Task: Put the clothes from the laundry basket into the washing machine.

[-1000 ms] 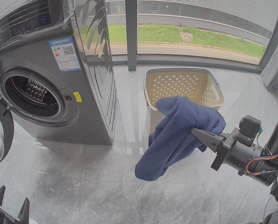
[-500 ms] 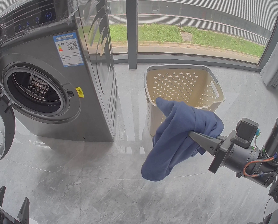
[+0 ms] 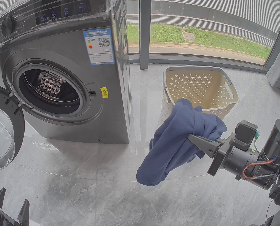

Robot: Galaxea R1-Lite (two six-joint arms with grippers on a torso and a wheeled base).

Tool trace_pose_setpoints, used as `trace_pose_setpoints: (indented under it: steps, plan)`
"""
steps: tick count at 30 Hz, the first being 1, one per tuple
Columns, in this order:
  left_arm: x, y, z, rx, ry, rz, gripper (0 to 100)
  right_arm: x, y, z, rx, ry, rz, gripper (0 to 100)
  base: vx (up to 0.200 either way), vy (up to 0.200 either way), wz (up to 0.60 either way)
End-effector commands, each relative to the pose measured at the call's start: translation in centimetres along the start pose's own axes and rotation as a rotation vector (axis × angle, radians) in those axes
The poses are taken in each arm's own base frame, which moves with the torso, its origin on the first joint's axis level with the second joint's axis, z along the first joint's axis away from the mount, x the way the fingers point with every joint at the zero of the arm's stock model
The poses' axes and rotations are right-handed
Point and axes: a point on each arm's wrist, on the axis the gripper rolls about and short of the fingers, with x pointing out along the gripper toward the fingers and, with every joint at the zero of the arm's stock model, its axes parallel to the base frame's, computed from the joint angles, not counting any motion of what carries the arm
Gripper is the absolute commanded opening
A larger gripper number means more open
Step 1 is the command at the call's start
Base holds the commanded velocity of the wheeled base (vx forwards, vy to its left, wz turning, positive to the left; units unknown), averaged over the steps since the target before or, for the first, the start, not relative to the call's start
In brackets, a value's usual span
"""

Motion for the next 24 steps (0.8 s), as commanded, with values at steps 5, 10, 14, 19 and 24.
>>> trace_pose_setpoints:
  steps: [5, 10, 14, 19, 24]
  plan:
    - [0.01, 0.01, -0.48, 0.000, 0.002, 0.000, 100, 0.07, -0.01, -0.22, -0.001, 0.009, -0.001, 0, 0.000, 0.200, 0.00]
    - [0.01, 0.01, -0.48, 0.000, 0.002, 0.000, 100, 0.10, -0.02, -0.25, -0.001, 0.011, -0.001, 0, 0.000, 0.080, 0.00]
    - [0.01, 0.01, -0.48, 0.000, 0.002, 0.000, 100, 0.12, -0.01, -0.22, -0.001, 0.009, -0.001, 0, 0.000, 0.000, 0.00]
    - [0.01, 0.01, -0.48, 0.000, 0.002, 0.000, 100, 0.14, -0.02, -0.25, -0.001, 0.011, -0.001, 0, -0.120, 0.000, 0.00]
    - [0.00, 0.02, -0.49, 0.000, 0.000, 0.000, 100, 0.12, -0.03, -0.29, -0.001, 0.012, -0.001, 0, -0.200, 0.000, 0.00]
